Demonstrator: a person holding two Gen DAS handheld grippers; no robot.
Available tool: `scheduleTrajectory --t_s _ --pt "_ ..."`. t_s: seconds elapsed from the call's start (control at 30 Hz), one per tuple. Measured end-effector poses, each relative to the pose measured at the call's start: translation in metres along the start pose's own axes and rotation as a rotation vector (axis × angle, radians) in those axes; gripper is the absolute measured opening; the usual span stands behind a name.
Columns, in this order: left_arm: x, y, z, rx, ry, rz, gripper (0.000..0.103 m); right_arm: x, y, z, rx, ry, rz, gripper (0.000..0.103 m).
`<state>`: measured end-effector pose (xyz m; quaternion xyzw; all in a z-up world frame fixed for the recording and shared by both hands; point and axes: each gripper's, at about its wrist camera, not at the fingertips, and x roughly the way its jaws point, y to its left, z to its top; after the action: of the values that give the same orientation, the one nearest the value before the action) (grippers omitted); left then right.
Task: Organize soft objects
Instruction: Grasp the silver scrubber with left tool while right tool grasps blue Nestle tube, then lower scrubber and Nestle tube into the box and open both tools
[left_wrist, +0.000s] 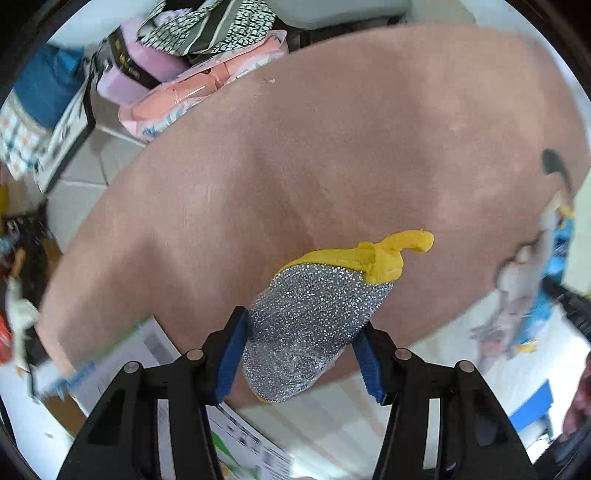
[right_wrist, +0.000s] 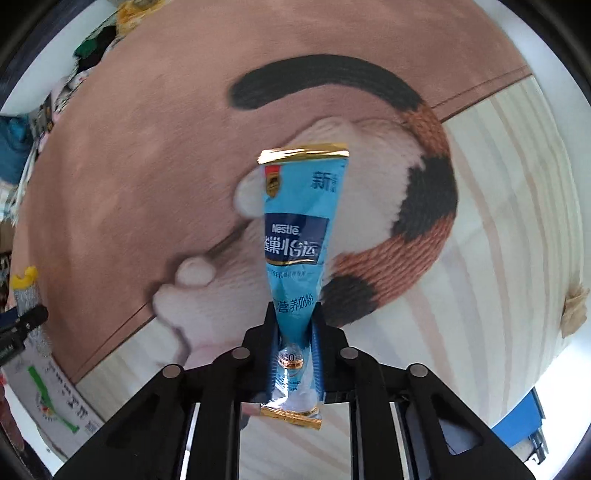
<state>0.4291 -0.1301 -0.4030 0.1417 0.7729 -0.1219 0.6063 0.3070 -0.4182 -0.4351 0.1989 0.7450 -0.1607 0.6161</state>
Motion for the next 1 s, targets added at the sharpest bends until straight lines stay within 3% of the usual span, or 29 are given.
scheduleTrajectory --t_s 0.1,0.23,0.37,0.5,0.63,0.77,1.0 --pt "-0.026 0.015 -0.019 -0.057 -0.048 -0.083 0.052 -0.020 0.021 -0.019 -0.052 -0.038 0.023 0.015" --pt "-0.072 0.039 -0.064 -0.145 -0.142 -0.188 0.052 -0.065 0.068 -0.064 -0.145 -0.096 0.121 0.015" --pt "-0.111 0.089 -0.125 -0.260 -0.223 -0.266 0.053 -0.109 0.128 -0.113 -0.263 -0.152 0.211 0.015" --pt "-0.125 0.152 -0.190 -0.384 -0.243 -0.304 0.052 -0.145 0.195 -0.172 -0.405 -0.184 0.288 0.015" --pt "-0.116 0.212 -0.252 -0.511 -0.234 -0.325 0.053 -0.160 0.263 -0.230 -0.519 -0.202 0.298 0.015" --pt "-0.087 0.267 -0.300 -0.647 -0.208 -0.350 0.053 -0.155 0.317 -0.263 -0.576 -0.204 0.263 0.015" --pt "-0.029 0.312 -0.333 -0.765 -0.124 -0.349 0.053 -0.112 0.379 -0.283 -0.576 -0.170 0.165 0.015"
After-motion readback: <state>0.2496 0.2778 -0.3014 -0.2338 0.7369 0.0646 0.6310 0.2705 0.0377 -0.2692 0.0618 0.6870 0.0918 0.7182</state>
